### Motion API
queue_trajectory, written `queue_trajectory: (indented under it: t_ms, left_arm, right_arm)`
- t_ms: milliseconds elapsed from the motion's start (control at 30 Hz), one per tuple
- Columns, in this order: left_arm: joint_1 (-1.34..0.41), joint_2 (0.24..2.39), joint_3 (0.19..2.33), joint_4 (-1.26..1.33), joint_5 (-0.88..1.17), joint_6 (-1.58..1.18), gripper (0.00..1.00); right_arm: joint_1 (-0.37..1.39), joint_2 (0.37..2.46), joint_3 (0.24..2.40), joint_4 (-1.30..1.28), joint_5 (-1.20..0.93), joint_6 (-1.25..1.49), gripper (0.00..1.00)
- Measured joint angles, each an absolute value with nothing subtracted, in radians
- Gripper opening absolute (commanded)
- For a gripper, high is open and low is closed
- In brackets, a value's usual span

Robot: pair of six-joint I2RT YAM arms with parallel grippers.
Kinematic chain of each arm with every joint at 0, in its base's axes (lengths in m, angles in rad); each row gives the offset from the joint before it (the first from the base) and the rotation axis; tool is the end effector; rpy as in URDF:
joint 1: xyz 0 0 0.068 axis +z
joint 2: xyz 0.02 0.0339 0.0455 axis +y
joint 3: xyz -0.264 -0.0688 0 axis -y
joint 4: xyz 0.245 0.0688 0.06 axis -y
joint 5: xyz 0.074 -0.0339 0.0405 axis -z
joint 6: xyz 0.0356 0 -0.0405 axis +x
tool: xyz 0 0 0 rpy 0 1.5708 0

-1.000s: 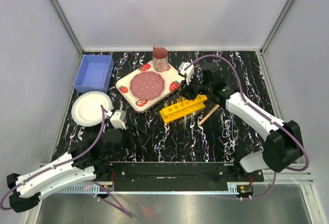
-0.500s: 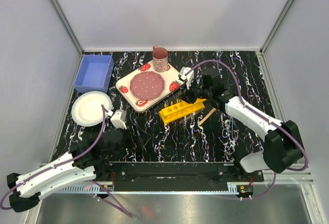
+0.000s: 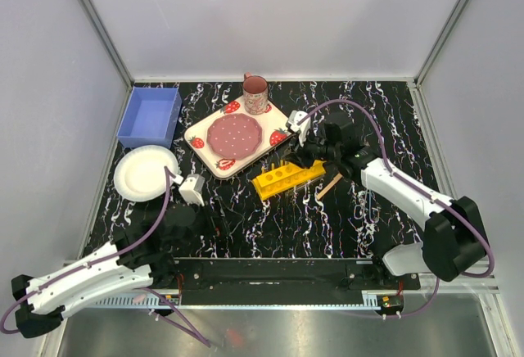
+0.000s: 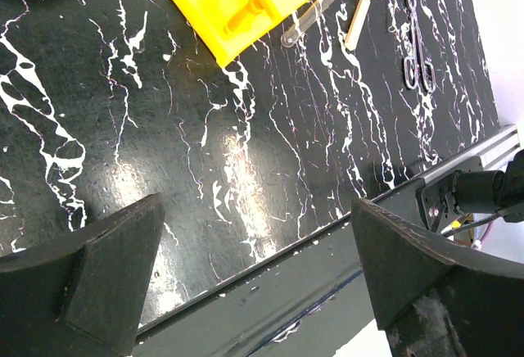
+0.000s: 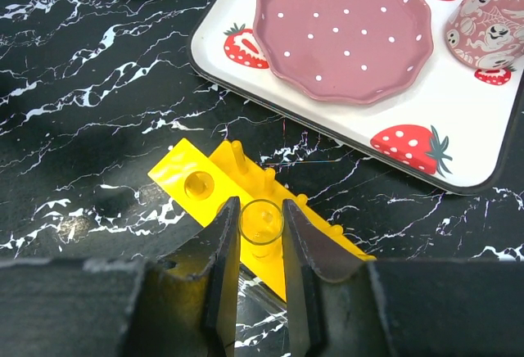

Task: Organize the chemistry lab equipment

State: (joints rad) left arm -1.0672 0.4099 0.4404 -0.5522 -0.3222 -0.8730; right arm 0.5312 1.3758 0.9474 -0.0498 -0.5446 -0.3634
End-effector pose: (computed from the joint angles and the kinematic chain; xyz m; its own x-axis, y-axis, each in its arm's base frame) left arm 0.0651 -0.0947 0.2324 -0.6896 -0.2545 -0.6780 0.2644 0.7831 -0.5629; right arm 0.2574 0.1726 0.2772 -0.0759 -0.3972 -0.9146 -0.9167 0.3887 -0.0927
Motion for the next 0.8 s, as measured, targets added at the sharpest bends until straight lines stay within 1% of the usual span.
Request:
queue_trajectory:
  t_ms: [600, 800]
  left_arm:
    - [-1.067, 0.48, 0.423, -0.43, -0.245, -0.773, 0.99]
    - [-1.067, 0.487, 0.416, -0.405, -0.231, -0.767, 0.99]
  right_arm:
    - [0.531, 1.319, 0.908, -0.077, -0.562, -0.38, 0.27]
    - [0.531, 1.317, 0.876, -0.022, -0.56, -0.344, 0.27]
